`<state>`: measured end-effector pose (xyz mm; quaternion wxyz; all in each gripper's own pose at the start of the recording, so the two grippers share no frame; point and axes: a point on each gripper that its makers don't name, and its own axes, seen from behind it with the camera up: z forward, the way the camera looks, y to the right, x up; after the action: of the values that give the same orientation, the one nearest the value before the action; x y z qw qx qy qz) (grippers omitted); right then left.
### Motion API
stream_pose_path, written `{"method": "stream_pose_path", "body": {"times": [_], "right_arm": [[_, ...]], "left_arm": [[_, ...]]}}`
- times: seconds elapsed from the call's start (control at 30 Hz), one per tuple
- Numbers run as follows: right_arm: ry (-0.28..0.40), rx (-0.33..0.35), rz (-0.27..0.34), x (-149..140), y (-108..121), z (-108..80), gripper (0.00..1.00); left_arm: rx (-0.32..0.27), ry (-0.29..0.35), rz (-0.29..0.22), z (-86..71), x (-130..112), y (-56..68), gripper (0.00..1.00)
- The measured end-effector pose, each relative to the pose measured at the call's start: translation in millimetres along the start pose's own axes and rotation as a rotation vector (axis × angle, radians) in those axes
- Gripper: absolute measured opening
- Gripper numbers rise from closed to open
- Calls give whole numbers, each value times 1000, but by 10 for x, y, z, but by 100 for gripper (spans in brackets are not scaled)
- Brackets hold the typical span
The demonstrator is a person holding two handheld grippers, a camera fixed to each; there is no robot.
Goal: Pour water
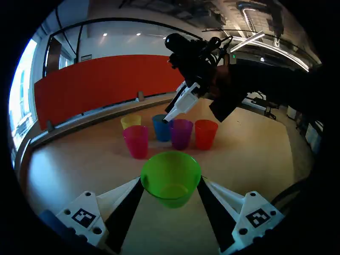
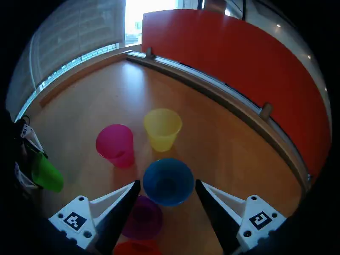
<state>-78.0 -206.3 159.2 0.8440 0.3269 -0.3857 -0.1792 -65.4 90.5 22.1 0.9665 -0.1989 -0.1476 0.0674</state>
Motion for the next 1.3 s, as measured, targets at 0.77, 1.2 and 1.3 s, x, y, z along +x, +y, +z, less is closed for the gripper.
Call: {"method": "stream_pose_path", "body": {"times": [0.77,1.2,1.3], "right_arm": [[-68,3,39,-88,8,174,99],[-64,6,53,-80,-25,170,94],[-48,13,62,-47,-50,149,95]], "left_arm": [[-5,-9,0,19,-37,-13,86],[-2,-4,-2,24,-31,-33,86],[2,-4,-3,24,-31,-44,86]]}}
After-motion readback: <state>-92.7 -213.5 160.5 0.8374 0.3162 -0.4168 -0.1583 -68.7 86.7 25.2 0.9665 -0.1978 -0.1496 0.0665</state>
